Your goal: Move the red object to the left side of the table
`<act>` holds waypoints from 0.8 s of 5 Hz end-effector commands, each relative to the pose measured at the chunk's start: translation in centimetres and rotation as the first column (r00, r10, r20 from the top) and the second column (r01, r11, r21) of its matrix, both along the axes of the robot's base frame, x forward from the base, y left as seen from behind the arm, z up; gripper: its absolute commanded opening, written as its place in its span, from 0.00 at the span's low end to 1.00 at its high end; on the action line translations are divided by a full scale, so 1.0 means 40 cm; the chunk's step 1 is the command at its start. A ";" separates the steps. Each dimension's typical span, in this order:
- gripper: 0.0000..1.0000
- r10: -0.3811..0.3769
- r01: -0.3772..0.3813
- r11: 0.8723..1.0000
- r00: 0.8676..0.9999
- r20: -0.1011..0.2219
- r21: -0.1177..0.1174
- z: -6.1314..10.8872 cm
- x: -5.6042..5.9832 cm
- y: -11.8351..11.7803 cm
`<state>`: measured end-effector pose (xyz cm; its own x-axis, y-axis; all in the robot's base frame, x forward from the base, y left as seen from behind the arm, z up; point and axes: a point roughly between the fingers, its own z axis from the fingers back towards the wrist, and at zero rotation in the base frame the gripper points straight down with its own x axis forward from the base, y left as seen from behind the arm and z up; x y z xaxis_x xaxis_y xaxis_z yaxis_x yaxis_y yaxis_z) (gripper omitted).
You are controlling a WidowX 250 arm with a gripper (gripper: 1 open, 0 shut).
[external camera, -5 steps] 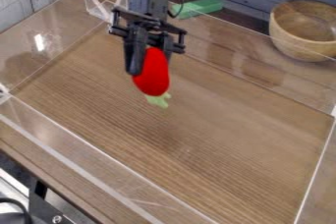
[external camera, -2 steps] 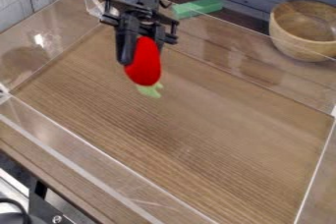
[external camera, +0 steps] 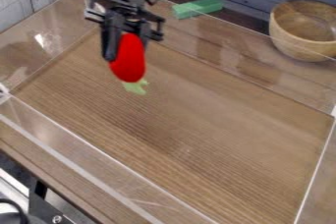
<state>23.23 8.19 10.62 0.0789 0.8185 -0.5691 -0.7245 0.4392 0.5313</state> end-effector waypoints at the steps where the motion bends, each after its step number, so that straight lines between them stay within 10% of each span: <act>1: 0.00 0.004 -0.004 1.000 1.000 0.020 0.019 0.023 -0.028 0.047; 4: 0.00 0.055 -0.055 0.998 0.998 -0.024 0.002 0.020 -0.066 0.056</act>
<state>20.65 10.05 9.87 0.0026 0.8086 -0.5884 -0.7053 0.4186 0.5722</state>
